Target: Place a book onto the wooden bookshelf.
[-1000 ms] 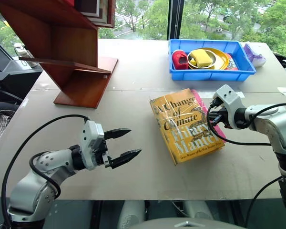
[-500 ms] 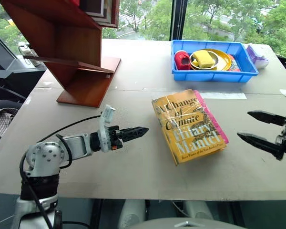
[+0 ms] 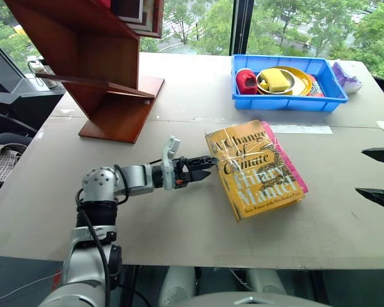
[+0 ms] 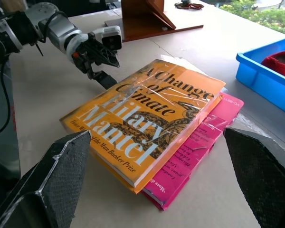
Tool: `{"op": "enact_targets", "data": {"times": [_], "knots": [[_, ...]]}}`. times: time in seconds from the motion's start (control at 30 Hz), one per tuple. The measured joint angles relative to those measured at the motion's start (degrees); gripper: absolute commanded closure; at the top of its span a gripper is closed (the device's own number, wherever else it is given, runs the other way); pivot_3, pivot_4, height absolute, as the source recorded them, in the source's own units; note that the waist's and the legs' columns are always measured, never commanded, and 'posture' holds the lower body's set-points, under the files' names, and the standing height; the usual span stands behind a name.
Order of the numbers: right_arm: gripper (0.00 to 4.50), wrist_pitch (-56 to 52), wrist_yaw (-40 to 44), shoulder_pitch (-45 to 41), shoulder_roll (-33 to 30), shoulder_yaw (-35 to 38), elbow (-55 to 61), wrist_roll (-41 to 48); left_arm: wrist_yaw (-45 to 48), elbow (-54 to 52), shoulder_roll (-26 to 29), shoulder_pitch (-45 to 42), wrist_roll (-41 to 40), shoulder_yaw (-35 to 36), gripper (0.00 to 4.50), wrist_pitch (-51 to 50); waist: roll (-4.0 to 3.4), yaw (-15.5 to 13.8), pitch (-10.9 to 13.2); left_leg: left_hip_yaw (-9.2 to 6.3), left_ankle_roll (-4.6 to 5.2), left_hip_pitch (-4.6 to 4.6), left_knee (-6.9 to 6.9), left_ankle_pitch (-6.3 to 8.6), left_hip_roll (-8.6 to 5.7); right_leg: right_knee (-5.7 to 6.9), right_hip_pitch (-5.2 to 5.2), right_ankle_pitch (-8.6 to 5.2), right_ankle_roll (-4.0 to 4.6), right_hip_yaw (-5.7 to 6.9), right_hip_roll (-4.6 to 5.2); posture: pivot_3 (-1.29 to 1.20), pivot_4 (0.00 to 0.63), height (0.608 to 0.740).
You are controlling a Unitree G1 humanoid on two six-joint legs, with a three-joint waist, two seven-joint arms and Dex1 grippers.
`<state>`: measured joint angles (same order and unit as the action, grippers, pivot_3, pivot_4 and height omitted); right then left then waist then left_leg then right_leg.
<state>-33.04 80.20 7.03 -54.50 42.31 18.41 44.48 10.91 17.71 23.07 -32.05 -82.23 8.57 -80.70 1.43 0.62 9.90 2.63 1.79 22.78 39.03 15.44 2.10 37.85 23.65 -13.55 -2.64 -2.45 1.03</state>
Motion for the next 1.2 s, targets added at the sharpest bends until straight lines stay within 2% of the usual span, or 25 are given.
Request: {"op": "enact_targets", "data": {"times": [0.2,0.27,0.3,0.33,0.37,0.47,0.57,0.8,0.93,0.97,1.0,1.07,1.1,1.17,1.2], "knots": [[0.09,2.0,-0.74,-0.29,0.54,-3.62,-0.05,0.01,1.44,1.33,-7.6,-1.56,6.47,-0.28,0.0,2.4,-0.01,-0.26,-0.01,0.0,0.0,0.02,0.02,0.0,-0.04,-0.01,-0.01,0.0,-0.01,-0.01,0.04,0.0,0.15,0.74],[0.0,2.0,-1.59,0.67,0.78,-3.61,0.96,0.16,2.11,1.47,-8.45,-1.55,8.07,0.34,0.53,2.73,-0.05,-0.28,-0.03,-0.03,0.0,0.0,0.02,0.0,-0.03,0.01,-0.02,0.0,-0.01,0.0,0.03,0.0,0.15,0.74],[0.0,2.0,-1.73,0.73,0.83,-3.61,1.04,0.21,2.13,1.54,-8.6,-1.55,8.39,0.4,0.53,2.86,-0.06,-0.28,-0.03,-0.02,0.0,0.0,0.02,0.0,-0.03,0.01,-0.02,0.0,-0.01,0.0,0.03,0.0,0.15,0.74],[0.0,2.0,-2.07,1.11,0.84,-3.58,1.29,0.34,2.45,1.84,-9.06,-1.53,9.44,0.41,1.18,3.14,-0.06,-0.29,-0.04,-0.02,0.0,0.0,0.05,0.0,-0.04,0.02,-0.02,0.01,-0.01,-0.01,0.04,0.0,0.15,0.74],[0.0,1.97,-2.29,1.72,0.84,-3.57,1.89,0.46,3.04,2.03,-9.23,-1.39,10.52,0.39,1.5,3.16,-0.05,-0.25,-0.03,-0.03,0.0,0.0,0.06,0.0,-0.04,0.02,-0.03,0.01,-0.01,0.0,0.03,0.0,0.15,0.74],[0.0,1.56,-3.28,2.68,0.83,-3.49,3.29,1.41,5.12,1.96,-9.13,-1.23,11.48,1.16,3.05,2.92,-0.06,-0.05,-0.04,-0.03,0.0,-0.01,0.06,0.0,-0.03,0.02,-0.03,0.0,-0.01,-0.01,0.02,0.0,0.15,0.74],[0.0,0.77,-4.39,2.54,0.54,-3.49,4.1,2.29,6.49,1.44,-8.99,-0.91,11.72,2.21,4.09,2.35,-0.06,0.04,-0.04,-0.03,0.0,-0.01,0.07,0.0,-0.02,0.03,-0.03,0.01,-0.01,-0.01,0.03,0.0,0.15,0.74],[0.0,1.24,-6.21,-0.46,1.32,-7.05,3.55,2.68,6.69,-3.68,-4.96,1.42,9.98,7.66,4.22,0.69,0.0,0.33,0.01,-0.05,-0.01,0.03,0.05,0.0,0.06,0.05,0.04,0.0,-0.01,0.0,-0.01,0.0,0.15,0.74],[0.0,1.83,-8.04,-4.22,2.79,-9.93,2.65,2.83,6.73,-8.0,0.33,0.49,7.01,12.61,4.22,0.56,0.0,0.16,0.03,-0.05,-0.01,0.06,0.06,0.0,0.08,0.07,0.06,0.01,-0.01,0.01,0.05,0.0,0.15,0.74],[0.0,2.14,-8.92,-8.54,3.24,-12.21,1.26,3.12,8.28,-12.32,5.58,-2.13,7.81,13.26,4.22,1.6,0.11,0.16,0.12,-0.05,-0.02,0.08,0.07,0.0,0.05,0.06,0.07,0.01,-0.01,0.02,0.05,0.0,0.15,0.74],[0.0,2.2,-9.2,-9.38,3.27,-12.64,0.9,3.18,8.98,-13.8,7.01,-3.58,8.21,13.37,4.22,2.38,0.12,-0.05,0.12,-0.06,-0.02,0.08,0.07,0.0,0.04,0.03,0.04,0.01,-0.01,0.03,0.07,0.0,0.15,0.74],[0.0,2.68,-9.53,-12.59,4.08,-14.43,-0.74,3.18,12.18,-18.65,11.59,-7.14,11.31,12.07,4.22,5.55,0.12,-0.38,0.12,-0.06,-0.02,0.12,0.06,0.0,0.02,-0.05,0.03,0.01,-0.01,0.06,0.09,0.0,0.15,0.74],[0.0,3.21,-9.53,-14.35,4.75,-15.72,-1.99,2.98,15.21,-21.4,14.92,-8.88,15.48,8.83,4.22,9.14,0.16,-0.47,0.14,-0.02,-0.02,0.13,0.06,0.0,-0.04,-0.06,0.04,0.0,-0.01,0.05,0.09,0.0,0.15,0.74],[0.0,4.28,-9.54,-17.2,5.72,-18.22,-4.13,2.37,20.96,-26.1,20.82,-13.28,25.51,1.46,4.22,17.6,0.16,-0.68,0.17,0.04,-0.03,0.17,0.0,0.0,-0.06,-0.17,0.06,0.01,0.0,0.02,0.08,0.0,0.15,0.74],[0.0,4.88,-9.41,-18.79,6.21,-19.49,-5.43,1.85,25.46,-28.82,24.9,-16.32,34.2,-4.52,4.22,26.43,0.15,-0.79,0.17,0.07,-0.04,0.18,-0.03,-0.01,-0.06,-0.24,0.06,0.01,0.0,0.01,0.07,0.0,0.15,0.74]]}}
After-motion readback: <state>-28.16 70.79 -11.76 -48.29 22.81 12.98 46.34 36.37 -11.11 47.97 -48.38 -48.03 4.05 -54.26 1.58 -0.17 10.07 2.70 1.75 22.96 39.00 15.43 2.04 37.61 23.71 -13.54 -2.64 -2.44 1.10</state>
